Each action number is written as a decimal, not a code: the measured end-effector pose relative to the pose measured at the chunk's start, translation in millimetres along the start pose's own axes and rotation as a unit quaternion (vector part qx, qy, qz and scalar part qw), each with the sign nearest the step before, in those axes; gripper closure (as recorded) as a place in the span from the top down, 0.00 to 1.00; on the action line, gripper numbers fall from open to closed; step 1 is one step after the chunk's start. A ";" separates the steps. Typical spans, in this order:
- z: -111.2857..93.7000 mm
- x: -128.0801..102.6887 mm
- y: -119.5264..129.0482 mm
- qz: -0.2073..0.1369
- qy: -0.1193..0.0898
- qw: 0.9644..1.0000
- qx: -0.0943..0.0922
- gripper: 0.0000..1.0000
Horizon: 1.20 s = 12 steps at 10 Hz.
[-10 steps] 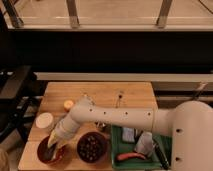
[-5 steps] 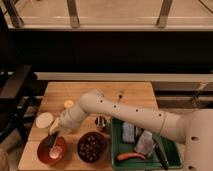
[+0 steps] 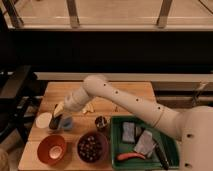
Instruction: Place eraser in paper cup
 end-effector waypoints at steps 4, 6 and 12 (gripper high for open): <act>-0.5 10.7 -5.3 -0.025 0.008 1.000 0.000 0.07; 0.9 10.0 -6.4 -0.026 0.007 1.000 0.000 0.07; -6.2 36.6 -2.2 -0.120 0.017 0.993 0.012 0.07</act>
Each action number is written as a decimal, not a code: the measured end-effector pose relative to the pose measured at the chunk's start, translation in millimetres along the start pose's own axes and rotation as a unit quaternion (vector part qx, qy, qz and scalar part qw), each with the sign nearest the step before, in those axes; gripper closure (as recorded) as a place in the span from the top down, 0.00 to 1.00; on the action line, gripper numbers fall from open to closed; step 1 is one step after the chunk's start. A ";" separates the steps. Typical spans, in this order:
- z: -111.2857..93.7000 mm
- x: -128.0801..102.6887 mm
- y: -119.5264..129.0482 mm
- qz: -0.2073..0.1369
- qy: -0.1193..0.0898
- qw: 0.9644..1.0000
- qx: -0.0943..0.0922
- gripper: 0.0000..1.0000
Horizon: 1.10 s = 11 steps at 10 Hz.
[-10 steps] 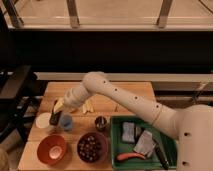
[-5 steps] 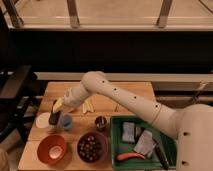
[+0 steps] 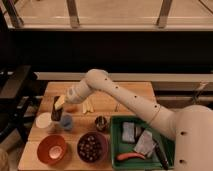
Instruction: Place eraser in paper cup
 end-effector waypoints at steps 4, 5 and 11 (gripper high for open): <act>10.7 18.0 -10.5 -0.062 -0.020 0.998 -0.007 0.07; 18.1 21.0 -15.5 -0.079 -0.038 0.996 0.004 0.07; 31.1 18.8 -32.9 -0.174 -0.119 0.974 0.085 0.07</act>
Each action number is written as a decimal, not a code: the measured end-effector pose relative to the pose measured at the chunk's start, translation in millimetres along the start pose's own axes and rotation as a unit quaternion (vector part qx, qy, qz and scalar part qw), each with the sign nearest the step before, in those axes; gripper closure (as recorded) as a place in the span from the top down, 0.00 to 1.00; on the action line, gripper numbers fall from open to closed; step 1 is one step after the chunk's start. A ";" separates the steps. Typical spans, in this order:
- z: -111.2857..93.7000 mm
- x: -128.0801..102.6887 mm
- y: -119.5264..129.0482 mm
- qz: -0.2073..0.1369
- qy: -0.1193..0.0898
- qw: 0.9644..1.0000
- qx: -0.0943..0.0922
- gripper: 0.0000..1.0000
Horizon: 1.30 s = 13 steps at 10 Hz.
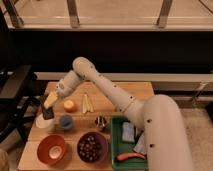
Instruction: Place eraser in paper cup
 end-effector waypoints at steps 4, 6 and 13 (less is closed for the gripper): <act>1.8 0.3 -1.4 -0.006 0.000 1.000 -0.009 0.07; 2.5 2.6 -9.7 -0.050 0.010 0.996 -0.070 0.07; -9.9 6.4 -8.3 -0.103 0.077 0.984 -0.124 0.07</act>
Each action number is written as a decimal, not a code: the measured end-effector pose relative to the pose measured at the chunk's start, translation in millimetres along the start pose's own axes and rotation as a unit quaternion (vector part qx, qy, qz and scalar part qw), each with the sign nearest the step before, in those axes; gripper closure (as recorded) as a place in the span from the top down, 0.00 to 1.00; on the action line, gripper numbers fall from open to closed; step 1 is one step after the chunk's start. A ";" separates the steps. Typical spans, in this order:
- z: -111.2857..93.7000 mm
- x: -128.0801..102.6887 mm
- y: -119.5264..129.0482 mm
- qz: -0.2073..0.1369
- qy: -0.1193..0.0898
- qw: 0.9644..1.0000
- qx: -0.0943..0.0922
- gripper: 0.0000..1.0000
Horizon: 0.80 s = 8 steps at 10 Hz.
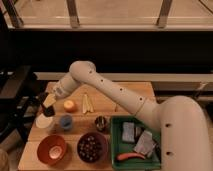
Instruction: Place eraser in paper cup
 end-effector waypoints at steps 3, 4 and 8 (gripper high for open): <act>8.6 6.6 5.2 -0.020 0.024 1.000 0.004 0.07; 13.4 8.4 7.0 -0.026 0.030 0.999 0.008 0.07; 39.1 13.5 11.7 -0.046 0.041 0.997 0.038 0.16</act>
